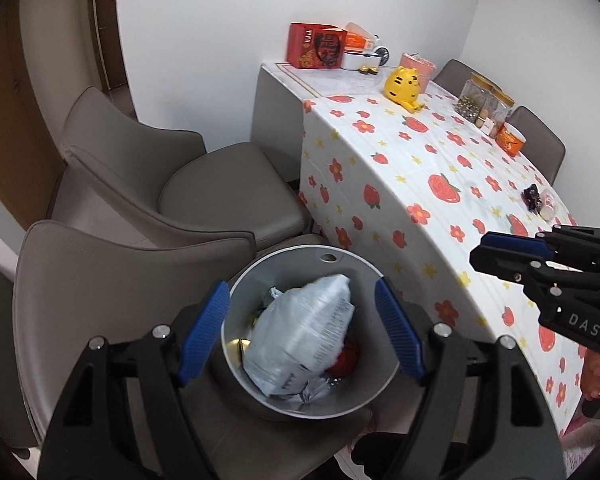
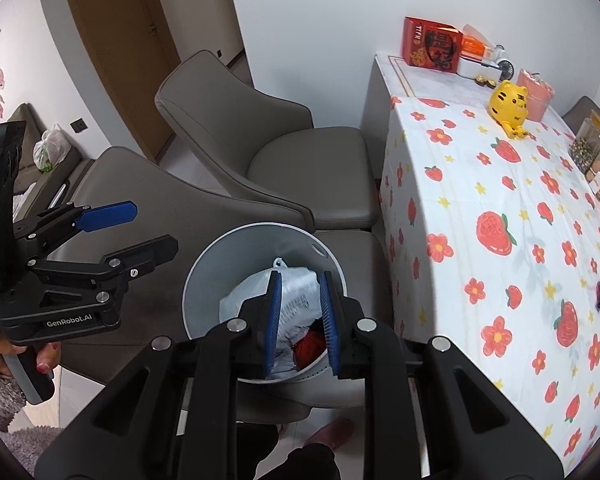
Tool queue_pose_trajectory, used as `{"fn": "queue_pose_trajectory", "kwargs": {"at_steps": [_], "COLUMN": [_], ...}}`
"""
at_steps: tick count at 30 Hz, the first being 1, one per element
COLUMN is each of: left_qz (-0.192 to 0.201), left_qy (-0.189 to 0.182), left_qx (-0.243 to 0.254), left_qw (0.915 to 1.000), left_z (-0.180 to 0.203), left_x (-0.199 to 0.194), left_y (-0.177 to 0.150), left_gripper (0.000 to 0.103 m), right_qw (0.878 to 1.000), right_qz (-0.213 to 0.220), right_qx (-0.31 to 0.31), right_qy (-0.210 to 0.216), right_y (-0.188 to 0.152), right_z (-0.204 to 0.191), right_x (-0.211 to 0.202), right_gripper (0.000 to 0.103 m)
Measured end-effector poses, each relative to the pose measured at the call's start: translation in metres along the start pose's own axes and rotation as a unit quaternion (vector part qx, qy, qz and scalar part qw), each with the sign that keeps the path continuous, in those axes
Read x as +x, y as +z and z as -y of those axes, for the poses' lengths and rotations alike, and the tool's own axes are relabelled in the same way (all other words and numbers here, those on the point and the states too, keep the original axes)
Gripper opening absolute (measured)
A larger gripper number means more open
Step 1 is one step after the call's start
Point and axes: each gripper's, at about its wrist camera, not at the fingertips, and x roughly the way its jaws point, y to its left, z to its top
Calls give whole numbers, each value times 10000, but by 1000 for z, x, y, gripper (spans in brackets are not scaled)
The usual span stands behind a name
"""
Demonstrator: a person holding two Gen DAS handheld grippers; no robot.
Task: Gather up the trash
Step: 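Open both tools to drop the bag and pouch into the bin, then move both tools back over the table toward the dark wrapper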
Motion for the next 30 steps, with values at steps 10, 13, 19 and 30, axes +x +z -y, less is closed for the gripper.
{"fn": "queue_pose_trajectory", "kwargs": {"at_steps": [10, 13, 19, 30], "left_qz": [-47, -96, -170, -166], "left_qy": [-569, -795, -1220, -1587], "left_qx": [796, 1116, 1695, 2300], "left_qw": [9952, 9905, 9778, 9600], "left_z": [48, 72, 129, 265], "left_x": [26, 37, 56, 81], "left_y": [24, 32, 43, 59], "left_gripper": [75, 75, 75, 75], "right_qw": [9945, 9885, 9728, 9411], "right_qz": [137, 205, 268, 384], "right_qx": [862, 1229, 1879, 2712], "right_qy": [-587, -862, -1331, -1980], "right_y": [-23, -36, -67, -117], "right_z": [43, 62, 102, 216], "right_x": [-18, -28, -49, -99], "right_gripper": [19, 27, 28, 30]}}
